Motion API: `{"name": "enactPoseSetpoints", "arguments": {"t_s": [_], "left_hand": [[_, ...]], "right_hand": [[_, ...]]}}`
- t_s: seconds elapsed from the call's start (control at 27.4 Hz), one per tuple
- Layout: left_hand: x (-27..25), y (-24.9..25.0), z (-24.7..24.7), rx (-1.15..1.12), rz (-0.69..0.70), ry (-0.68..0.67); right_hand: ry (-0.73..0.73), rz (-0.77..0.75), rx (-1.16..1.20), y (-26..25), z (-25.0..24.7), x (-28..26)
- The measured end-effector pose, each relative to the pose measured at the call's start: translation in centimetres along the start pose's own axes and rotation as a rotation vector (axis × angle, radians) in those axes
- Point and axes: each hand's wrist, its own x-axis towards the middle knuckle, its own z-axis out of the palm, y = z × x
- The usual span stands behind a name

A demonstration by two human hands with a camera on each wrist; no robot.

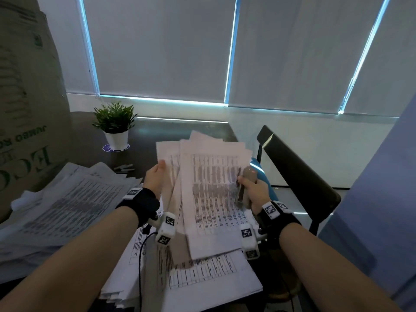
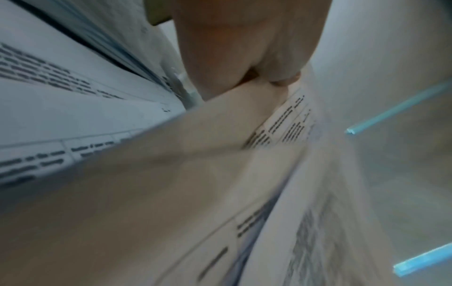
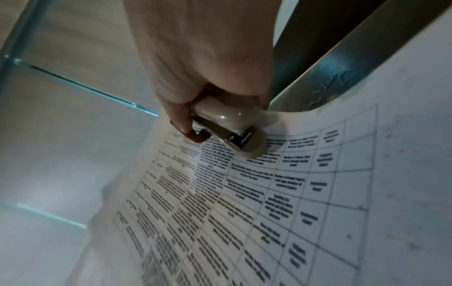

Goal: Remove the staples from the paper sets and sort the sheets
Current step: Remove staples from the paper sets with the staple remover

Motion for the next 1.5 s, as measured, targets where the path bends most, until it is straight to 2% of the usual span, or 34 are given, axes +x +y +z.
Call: {"name": "enactPoseSetpoints", "arguments": {"t_s": [0.11, 0.26, 0.37, 0.48, 0.58, 0.66, 0.8, 0.91, 1.02, 1.06, 1.13, 1.17, 1.24, 1.32, 1.35, 1.39, 1.5], "left_hand": [[0.3, 0.1, -1.3, -0.028, -0.006, -0.020], [-0.2, 1.1, -1.4, -0.069, -0.048, -0.115], [-0.6, 1.7, -0.4, -0.111, -0.078, -0.185], [-1.4, 2.1, 1.3, -0.061, -0.068, -0.288], [-2.3, 2.5, 2.7, 0.126, 0.042, -0.434], [-1.6, 1.7, 2.3, 0.254, 0.061, -0.393], [0.2, 0.9, 0.1, 0.111, -0.017, -0.162], [1.0, 2.1, -1.1, 0.024, -0.032, -0.095], [2.1, 3.1, -1.1, -0.032, -0.018, -0.064], [2.5, 3.4, -0.9, -0.038, -0.019, -0.027], [3.0, 3.7, -0.5, -0.035, 0.019, 0.045], [3.4, 3.7, -0.3, -0.033, 0.041, 0.062], [3.6, 3.6, 0.3, -0.001, -0.005, 0.043], [4.2, 2.5, 0.7, 0.104, -0.081, 0.010], [4.4, 1.7, 0.9, 0.244, -0.104, -0.038], [4.4, 0.4, 0.9, 0.453, -0.108, -0.125], [2.9, -3.8, 1.5, 1.301, -0.135, -0.448]], "right_hand": [[0.096, 0.017, 0.142, 0.0, -1.5, 0.6], [0.062, 0.051, 0.255, -0.6, -3.2, 0.8], [0.047, 0.014, 0.143, -0.7, -2.1, 0.8], [0.079, -0.032, -0.031, -0.6, 0.2, 0.9], [-0.004, -0.070, -0.089, -1.3, 2.4, 0.7], [-0.095, -0.063, -0.063, -1.9, 3.4, 0.5], [-0.130, 0.022, 0.017, -2.5, 3.1, 1.4], [-0.383, 0.145, 0.015, -2.7, 1.3, 1.8], [-0.671, 0.236, -0.124, -2.6, 0.3, 1.3], [-0.714, 0.253, -0.134, -2.3, 0.3, 1.3], [-0.699, 0.231, -0.165, -1.8, 1.1, 1.5], [-0.649, 0.203, -0.159, -1.5, 1.5, 1.9], [-0.506, 0.153, -0.100, -1.0, 2.3, 3.0], [-0.393, 0.123, -0.052, -1.1, 3.2, 4.1], [-0.365, 0.126, -0.019, -1.2, 3.7, 4.7], [-0.331, 0.131, 0.005, -1.5, 4.1, 5.3], [-0.182, 0.141, -0.005, -1.7, 5.2, 8.3]]}}
